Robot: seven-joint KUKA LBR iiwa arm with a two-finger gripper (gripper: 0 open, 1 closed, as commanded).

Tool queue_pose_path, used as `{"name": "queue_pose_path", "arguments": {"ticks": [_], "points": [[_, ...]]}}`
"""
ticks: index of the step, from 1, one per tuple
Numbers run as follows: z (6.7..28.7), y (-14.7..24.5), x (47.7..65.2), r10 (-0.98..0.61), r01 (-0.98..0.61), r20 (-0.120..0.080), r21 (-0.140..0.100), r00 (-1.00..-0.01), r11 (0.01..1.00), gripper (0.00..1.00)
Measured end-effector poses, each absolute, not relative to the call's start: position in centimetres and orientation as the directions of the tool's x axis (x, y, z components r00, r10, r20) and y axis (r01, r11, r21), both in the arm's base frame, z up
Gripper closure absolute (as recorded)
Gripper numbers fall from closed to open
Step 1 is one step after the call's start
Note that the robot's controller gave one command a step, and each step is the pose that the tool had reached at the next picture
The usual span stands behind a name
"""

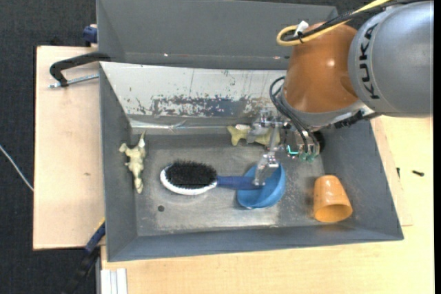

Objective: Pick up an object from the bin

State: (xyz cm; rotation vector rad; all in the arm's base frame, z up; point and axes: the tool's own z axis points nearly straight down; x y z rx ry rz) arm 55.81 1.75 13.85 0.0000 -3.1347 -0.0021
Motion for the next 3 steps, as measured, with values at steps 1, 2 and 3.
{"name": "queue_pose_path", "arguments": {"ticks": [1, 2, 3], "points": [[7.9, -0.8, 52.3, -0.178, -0.178, 0.005, 0.001, -0.984, 0.984, 0.00], [8.6, -0.7, 53.1, -0.177, -0.177, -0.019, -0.002, -0.984, 0.984, 1.00], [22.8, 0.8, 53.0, -0.164, -0.164, -0.015, -0.001, -0.986, 0.986, 1.00]]}}
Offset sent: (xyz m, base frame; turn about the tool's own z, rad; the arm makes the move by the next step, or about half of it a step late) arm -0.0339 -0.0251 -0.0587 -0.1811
